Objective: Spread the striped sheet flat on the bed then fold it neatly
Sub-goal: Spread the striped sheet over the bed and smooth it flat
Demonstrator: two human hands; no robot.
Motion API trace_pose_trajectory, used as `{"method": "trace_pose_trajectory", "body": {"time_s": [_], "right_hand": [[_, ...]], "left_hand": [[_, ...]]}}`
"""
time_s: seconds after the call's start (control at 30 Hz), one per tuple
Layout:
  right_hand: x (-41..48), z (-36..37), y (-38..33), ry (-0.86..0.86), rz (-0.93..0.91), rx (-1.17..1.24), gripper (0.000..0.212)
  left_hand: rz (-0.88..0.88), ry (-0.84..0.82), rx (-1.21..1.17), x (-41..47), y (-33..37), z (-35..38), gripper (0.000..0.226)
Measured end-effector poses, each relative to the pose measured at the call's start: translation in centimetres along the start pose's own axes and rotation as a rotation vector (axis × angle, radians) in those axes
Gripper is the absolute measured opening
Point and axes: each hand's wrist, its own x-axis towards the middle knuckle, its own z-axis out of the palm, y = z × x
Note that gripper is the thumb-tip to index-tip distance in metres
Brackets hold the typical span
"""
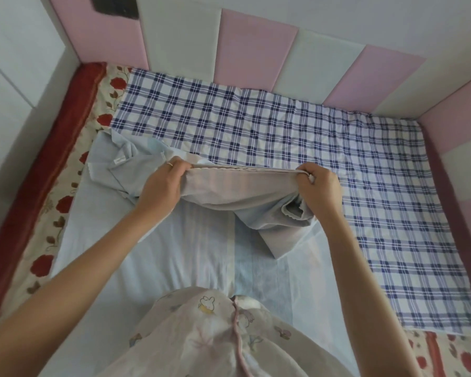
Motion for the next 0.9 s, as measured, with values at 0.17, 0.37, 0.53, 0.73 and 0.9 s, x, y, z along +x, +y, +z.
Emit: {"method": "trace_pose_trajectory", "body": {"time_s": [0.17,0.37,0.53,0.73,0.9], "right_hand": [[1.5,-0.9,-1.7,0.002,-0.089,0.031,0.011],[2.9,-2.2,-2.4,-0.008,-0.158,0.055,0.01],[5.3,-2.6,-3.5,-0.295,-0.299,-0.338,0.007],[11.0,-9.3,-7.5,0.451,-0.212,-0.149,0.024],[12.2,-9.5,-7.0,0.488,-0.154,-0.194,0.027]], "left_hand": [[-0.086,0.107,-0.081,1.6,-0.8,-2.4,0.027],[0.011,-0.428,0.164,5.1,-3.3,-3.9,0.025],[-0.053,-0.48,0.441,11.5,-4.1,-6.9,0.031],[-0.09,0.1,0.444,20.8,-1.4,-10.8,0.02],[-0.061,0.144,0.404,21.8,-1.1,-11.2,0.023]]}}
